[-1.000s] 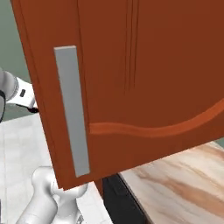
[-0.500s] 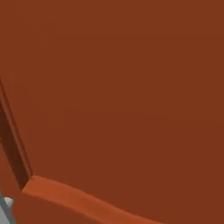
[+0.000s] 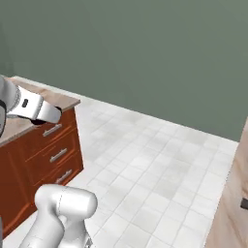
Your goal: Pick the eggplants from the cabinet and place them in one bowl. Pick the potato from the sink and place it in the other bowl.
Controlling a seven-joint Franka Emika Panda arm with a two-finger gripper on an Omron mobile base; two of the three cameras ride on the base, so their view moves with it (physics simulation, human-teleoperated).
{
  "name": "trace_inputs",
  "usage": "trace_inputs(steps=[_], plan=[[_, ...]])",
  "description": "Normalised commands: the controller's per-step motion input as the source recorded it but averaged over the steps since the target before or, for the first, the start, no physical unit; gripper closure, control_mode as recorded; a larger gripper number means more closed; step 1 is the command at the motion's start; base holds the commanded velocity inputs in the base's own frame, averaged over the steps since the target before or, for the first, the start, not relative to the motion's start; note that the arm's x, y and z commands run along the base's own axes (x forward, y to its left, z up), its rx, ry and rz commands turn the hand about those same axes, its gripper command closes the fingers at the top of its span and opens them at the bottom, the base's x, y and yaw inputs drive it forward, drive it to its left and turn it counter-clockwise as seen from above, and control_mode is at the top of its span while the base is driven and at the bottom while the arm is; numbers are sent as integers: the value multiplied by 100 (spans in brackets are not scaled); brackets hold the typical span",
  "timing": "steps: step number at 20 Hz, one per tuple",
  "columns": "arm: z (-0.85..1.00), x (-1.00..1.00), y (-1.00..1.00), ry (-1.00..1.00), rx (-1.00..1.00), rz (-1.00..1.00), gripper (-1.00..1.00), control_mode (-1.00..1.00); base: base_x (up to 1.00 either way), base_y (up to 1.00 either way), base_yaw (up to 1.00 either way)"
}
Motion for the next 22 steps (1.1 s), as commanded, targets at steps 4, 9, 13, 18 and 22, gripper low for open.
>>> trace_inputs(steps=[4,9,13,18,22], plan=[[0,0,0,0,0,0,100,100,6,0,62],[0,0,0,0,0,0,100,100,9,0,53],[0,0,0,0,0,0,100,100,16,0,53],[0,0,0,0,0,0,100,100,12,0,53],[0,0,0,0,0,0,100,100,8,0,49]])
